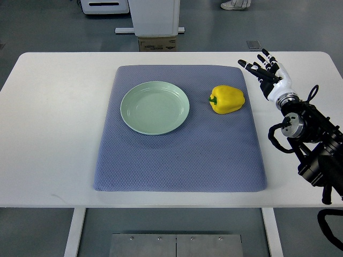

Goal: Place yellow pepper on plate with right hand

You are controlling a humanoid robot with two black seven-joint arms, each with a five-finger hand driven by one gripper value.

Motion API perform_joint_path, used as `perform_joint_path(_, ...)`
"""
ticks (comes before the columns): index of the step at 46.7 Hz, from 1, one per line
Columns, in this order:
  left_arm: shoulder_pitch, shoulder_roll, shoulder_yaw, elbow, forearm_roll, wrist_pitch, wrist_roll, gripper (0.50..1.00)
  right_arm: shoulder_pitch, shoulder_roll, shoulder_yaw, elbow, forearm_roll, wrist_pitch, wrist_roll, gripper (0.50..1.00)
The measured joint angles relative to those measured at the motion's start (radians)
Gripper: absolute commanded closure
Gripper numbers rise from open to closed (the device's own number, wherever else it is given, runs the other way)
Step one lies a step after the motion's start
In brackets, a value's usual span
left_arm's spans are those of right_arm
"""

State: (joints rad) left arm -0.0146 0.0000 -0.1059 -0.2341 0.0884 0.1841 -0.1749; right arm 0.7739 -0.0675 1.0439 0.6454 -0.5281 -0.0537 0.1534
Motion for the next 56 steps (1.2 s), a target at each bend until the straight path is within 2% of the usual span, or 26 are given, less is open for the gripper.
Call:
perform_joint_path(47,0.001,0.0,0.0,0.0,0.0,-0.001,0.0,0.5,0.001,-0.005,-0.005,-0.004,0.0,0.0,-0.002,0.5)
perform_joint_path(56,0.001,0.0,0.0,0.0,0.0,-0.001,0.0,0.5,0.0,-0.057,-0.052,-0.006,0.01,0.0,-0.002,0.5)
